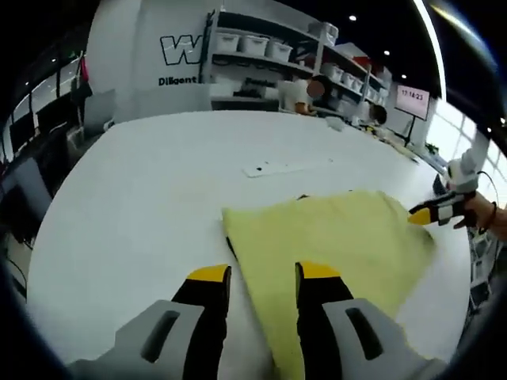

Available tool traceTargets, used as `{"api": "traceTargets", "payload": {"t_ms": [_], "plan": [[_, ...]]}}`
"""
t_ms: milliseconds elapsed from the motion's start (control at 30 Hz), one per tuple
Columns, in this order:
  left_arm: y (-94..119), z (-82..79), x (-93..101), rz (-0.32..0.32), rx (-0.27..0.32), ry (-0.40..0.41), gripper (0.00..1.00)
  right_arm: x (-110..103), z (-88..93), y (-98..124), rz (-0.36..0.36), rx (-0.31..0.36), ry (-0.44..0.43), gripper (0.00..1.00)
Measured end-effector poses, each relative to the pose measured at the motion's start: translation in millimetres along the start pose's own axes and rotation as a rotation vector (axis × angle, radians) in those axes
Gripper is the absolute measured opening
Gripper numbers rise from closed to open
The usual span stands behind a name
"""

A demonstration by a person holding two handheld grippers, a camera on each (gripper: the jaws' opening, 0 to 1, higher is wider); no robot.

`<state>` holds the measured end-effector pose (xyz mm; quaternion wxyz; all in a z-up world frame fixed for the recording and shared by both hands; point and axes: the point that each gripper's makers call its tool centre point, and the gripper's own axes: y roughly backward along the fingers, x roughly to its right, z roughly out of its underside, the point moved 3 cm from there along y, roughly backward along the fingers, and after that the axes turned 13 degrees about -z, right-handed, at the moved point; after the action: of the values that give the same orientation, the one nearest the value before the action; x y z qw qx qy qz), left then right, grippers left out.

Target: Fold the garment on the visible template until the final outline fits inside the template.

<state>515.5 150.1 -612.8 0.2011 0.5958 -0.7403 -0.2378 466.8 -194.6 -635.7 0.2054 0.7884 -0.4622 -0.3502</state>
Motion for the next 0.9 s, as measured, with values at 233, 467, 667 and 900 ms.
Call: {"api": "traceTargets", "payload": {"t_ms": [233,467,667,900], "plan": [[21,31.6,3.8,0.009,-0.044,0.028,0.32,-7,29.6,6,-0.02,-0.036,0.0,0.37],[38,49.2,0.6,0.028,-0.053,-0.008,0.31,-17,40.6,20,-0.03,-0.037,-0.003,0.33],[47,64.4,-1.3,0.075,-0.063,-0.007,0.27,-20,46.4,23,-0.034,-0.044,0.009,0.27],[47,67.8,5.1,0.125,-0.053,-0.023,0.16,-18,49.2,24,-0.015,-0.051,0.024,0.19]]}}
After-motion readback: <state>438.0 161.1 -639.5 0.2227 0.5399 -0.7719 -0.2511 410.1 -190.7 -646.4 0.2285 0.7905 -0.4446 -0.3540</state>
